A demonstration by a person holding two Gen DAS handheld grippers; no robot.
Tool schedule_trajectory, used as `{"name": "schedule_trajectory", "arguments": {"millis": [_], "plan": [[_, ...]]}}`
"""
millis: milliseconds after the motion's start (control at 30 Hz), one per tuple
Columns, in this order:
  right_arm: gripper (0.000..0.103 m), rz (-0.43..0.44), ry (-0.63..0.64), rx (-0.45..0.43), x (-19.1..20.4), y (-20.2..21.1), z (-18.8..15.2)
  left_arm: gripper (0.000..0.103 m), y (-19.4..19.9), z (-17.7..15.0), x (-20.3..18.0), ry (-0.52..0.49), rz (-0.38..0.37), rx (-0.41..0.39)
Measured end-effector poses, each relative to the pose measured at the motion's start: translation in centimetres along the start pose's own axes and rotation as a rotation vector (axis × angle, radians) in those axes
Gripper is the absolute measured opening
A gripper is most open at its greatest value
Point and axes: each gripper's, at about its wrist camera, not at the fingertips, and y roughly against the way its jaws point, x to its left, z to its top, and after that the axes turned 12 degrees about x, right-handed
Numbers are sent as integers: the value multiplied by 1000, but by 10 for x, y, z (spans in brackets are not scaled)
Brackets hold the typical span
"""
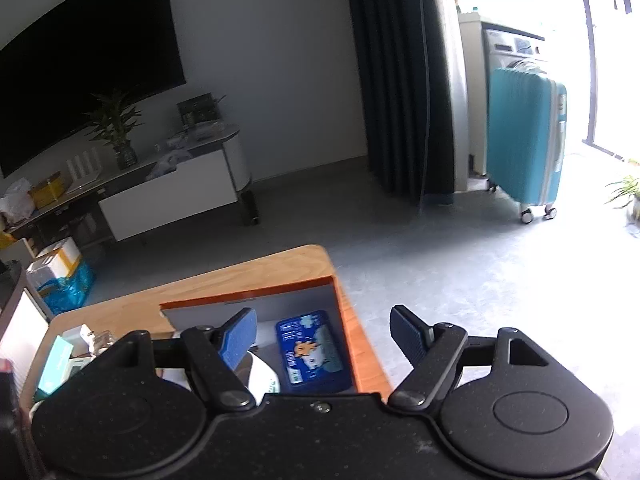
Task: Organize rigid objects
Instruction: 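Open both grippers to drop the holder and plug into the lid, then withdraw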
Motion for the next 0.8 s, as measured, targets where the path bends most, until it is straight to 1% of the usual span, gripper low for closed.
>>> {"name": "schedule_trajectory", "arguments": {"millis": [67, 100, 233, 400, 500, 633, 800], "plan": [[89, -4, 6, 4, -2, 4, -1, 94, 2, 1, -3, 1, -5, -14], [89, -6, 7, 2, -3, 6, -2, 95, 5, 1, -5, -2, 7, -28], [89, -3, 11, 0, -3, 11, -5, 95, 18, -2, -4, -10, 51, -46], [90, 1, 24, 2, 5, 12, -10, 95, 36, -6, 11, 16, 153, -47], [90, 12, 42, 11, 14, 13, -15, 96, 48, -11, 24, 47, 220, -44], [91, 28, 62, 29, 27, 13, -22, 96, 65, -24, 43, 98, 287, -39], [92, 47, 96, 60, 48, 9, -29, 96, 87, -37, 63, 165, 323, -45]]}}
